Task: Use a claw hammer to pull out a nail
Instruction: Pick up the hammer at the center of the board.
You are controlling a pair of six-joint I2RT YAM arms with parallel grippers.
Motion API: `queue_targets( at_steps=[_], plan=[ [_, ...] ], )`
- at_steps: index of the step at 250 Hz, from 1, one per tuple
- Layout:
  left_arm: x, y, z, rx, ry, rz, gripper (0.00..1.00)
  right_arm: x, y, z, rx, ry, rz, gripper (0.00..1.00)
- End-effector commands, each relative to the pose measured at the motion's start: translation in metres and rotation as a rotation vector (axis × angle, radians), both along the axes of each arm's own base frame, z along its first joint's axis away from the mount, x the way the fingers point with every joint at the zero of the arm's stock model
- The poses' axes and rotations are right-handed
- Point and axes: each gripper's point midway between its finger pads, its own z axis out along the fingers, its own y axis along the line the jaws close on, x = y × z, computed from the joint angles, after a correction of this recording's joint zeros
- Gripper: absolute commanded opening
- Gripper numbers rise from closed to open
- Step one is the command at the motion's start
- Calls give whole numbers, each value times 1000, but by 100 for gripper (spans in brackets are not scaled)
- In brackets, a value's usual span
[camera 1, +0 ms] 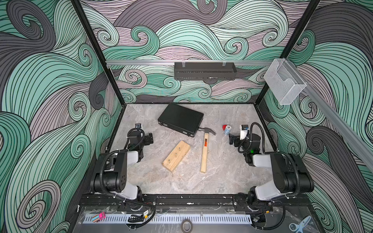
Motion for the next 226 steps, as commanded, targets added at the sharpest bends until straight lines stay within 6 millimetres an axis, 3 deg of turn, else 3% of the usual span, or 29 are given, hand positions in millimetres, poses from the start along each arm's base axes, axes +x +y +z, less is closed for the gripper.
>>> queue_targets(
  at_steps=[1,106,226],
  plan=[
    [8,-1,12,0,-38,-6,99,5,1,11,-6,-39,7,100],
    [8,-1,12,-1,-38,-7,99,5,2,10,-5,-37,7,99],
    [8,-1,12,-2,-38,-8,99,7,-12,9,-10,-21,-75,100]
  ],
)
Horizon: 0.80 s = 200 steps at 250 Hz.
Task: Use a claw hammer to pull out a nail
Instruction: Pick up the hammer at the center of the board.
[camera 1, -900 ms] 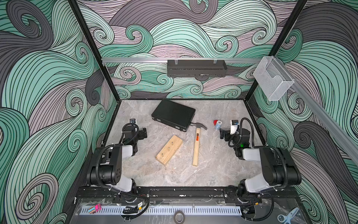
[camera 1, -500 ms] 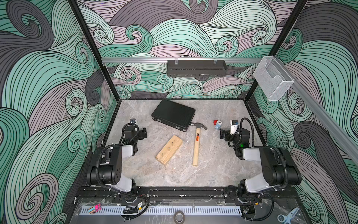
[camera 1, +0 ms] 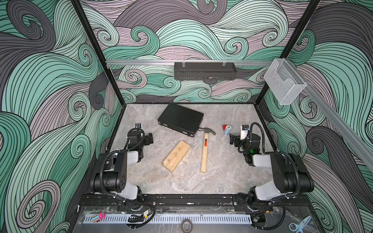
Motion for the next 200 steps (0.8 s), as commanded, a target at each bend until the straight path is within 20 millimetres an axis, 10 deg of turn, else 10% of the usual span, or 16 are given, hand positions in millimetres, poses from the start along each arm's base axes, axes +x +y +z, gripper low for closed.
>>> queue_targets(
  at_steps=[1,101,155,200],
  plan=[
    [8,-1,11,-2,-37,-6,99,7,-4,10,0,-30,-29,99],
    [18,6,44,-16,91,36,96,1,14,52,-29,-32,47,100],
    [9,-24,89,-235,169,-7,91,-22,77,101,-72,-14,331,99],
    [-36,-51,75,-410,417,72,86,-57,148,129,-201,-24,638,97]
  ],
)
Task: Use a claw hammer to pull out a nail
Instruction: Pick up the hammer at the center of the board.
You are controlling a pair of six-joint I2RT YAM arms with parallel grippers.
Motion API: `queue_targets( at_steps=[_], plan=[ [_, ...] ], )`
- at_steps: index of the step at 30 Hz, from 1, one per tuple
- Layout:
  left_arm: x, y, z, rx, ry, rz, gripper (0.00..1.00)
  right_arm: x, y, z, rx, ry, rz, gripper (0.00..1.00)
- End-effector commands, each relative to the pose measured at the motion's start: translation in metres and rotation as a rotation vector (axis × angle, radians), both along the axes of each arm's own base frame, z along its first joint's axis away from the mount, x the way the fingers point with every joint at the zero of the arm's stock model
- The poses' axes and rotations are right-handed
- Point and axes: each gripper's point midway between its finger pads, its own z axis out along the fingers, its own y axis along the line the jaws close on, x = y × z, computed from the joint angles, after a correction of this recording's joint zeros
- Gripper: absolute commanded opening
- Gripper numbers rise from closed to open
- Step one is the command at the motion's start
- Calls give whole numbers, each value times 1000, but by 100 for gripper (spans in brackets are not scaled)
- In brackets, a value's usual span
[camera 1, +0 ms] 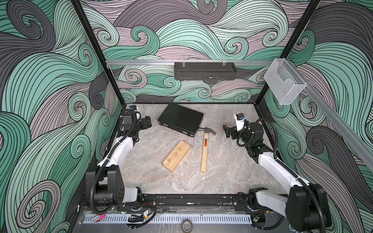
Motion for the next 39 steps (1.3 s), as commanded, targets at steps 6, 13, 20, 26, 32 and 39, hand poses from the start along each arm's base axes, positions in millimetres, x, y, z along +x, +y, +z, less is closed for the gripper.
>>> queue_targets(
  at_steps=[6,13,20,26,32,39],
  plan=[
    [-104,-53,-68,-311,488,96,82,-78,101,-30,-299,138,530,95],
    [-137,-77,-75,-312,493,64,82,-124,125,-77,-558,228,787,95],
    [-172,-86,-103,-420,591,144,82,-143,102,-108,-837,287,942,96],
    [-180,-90,-108,-443,582,163,83,-151,92,-130,-931,328,989,98],
    [-175,-92,-104,-423,579,141,83,-161,101,-140,-934,355,1059,99],
    [-169,-90,-97,-373,565,115,83,-162,114,-152,-955,391,1119,100]
  ],
)
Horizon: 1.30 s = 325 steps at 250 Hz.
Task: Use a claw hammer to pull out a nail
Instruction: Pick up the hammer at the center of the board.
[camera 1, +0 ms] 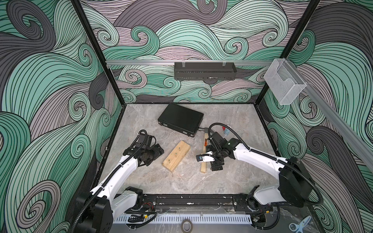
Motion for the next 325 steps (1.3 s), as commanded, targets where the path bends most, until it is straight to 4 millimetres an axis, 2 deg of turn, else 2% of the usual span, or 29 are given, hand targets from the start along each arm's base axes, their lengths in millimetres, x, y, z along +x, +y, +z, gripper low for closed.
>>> queue_targets(
  at_steps=[1,113,206,284,325],
  plan=[
    [2,2,7,36,-6,-24,83,-2,8,-1,-14,30,40,100],
    [9,3,9,67,-15,-52,83,4,22,-21,-48,94,74,100],
    [12,1,7,67,-11,-59,84,11,17,-41,-106,95,74,98],
    [16,0,7,63,-16,-62,83,14,21,-48,-121,118,67,98],
    [15,1,5,69,-9,-54,84,18,23,-51,-132,127,50,95]
  ],
)
